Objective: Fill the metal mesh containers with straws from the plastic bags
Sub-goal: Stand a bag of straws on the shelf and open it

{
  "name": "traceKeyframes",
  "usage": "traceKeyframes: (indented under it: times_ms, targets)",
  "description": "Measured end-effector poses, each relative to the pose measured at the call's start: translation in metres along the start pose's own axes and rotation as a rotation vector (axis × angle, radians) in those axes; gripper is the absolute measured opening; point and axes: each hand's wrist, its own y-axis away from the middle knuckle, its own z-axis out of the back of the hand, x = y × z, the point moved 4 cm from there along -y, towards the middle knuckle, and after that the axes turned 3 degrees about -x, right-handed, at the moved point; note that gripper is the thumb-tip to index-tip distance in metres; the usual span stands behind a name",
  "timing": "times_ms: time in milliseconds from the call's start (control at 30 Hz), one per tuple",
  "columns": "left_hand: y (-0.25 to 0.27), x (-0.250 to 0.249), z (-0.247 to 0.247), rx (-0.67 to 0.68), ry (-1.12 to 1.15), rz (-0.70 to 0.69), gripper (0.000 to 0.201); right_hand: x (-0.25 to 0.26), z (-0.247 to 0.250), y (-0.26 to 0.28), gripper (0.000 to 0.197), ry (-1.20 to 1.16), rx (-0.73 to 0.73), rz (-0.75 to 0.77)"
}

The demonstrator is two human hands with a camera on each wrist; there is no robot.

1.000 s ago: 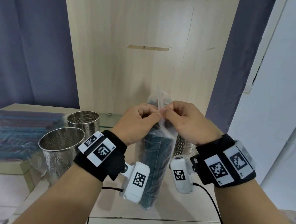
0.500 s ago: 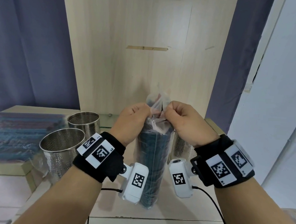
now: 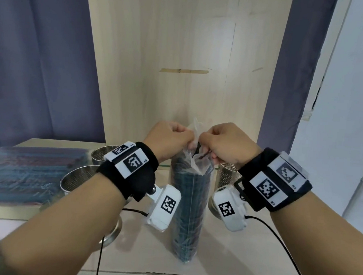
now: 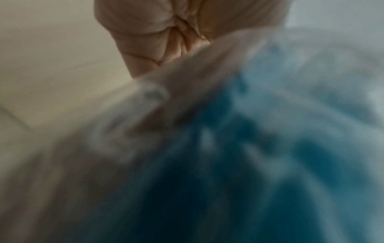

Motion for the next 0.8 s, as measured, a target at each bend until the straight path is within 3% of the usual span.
traceKeyframes:
  times_ms: [133, 200, 267, 333, 433, 500, 633, 733, 800]
  targets:
    - [-0.001, 0.004, 0.003, -0.163, -0.016, -0.052, 0.011, -0.007, -0.001, 0.003, 0.019, -0.226, -0.092, -0.060]
    - [0.002, 0.007, 0.004, -0.225, 0.014, -0.103, 0.011, -0.009, -0.003, 0.008, 0.005, -0.327, -0.130, -0.044]
    - [0.002, 0.006, 0.001, -0.192, -0.026, -0.146, 0.010, -0.007, -0.003, 0.011, 0.013, -0.304, -0.123, 0.029]
    - [0.002, -0.001, -0.002, -0.077, -0.171, -0.194, 0.017, -0.006, -0.004, 0.009, 0.017, -0.236, -0.079, 0.082]
    - [0.005, -0.015, -0.003, 0.060, -0.355, -0.262, 0.027, -0.007, -0.005, 0.005, 0.029, -0.183, -0.020, 0.065]
    - [0.004, -0.017, 0.000, 0.048, -0.434, -0.234, 0.028, -0.009, -0.004, 0.005, 0.031, -0.194, -0.044, 0.035]
    - [0.007, -0.014, 0.007, -0.120, -0.602, -0.199, 0.048, -0.016, -0.003, 0.007, 0.044, -0.282, -0.113, 0.016]
    - [0.006, -0.008, 0.006, -0.070, -0.541, -0.154, 0.051, -0.021, -0.006, 0.005, 0.047, -0.283, -0.129, 0.061]
    - [0.007, -0.009, 0.009, -0.009, -0.486, -0.133, 0.042, -0.024, -0.003, 0.004, 0.039, -0.289, -0.153, 0.104]
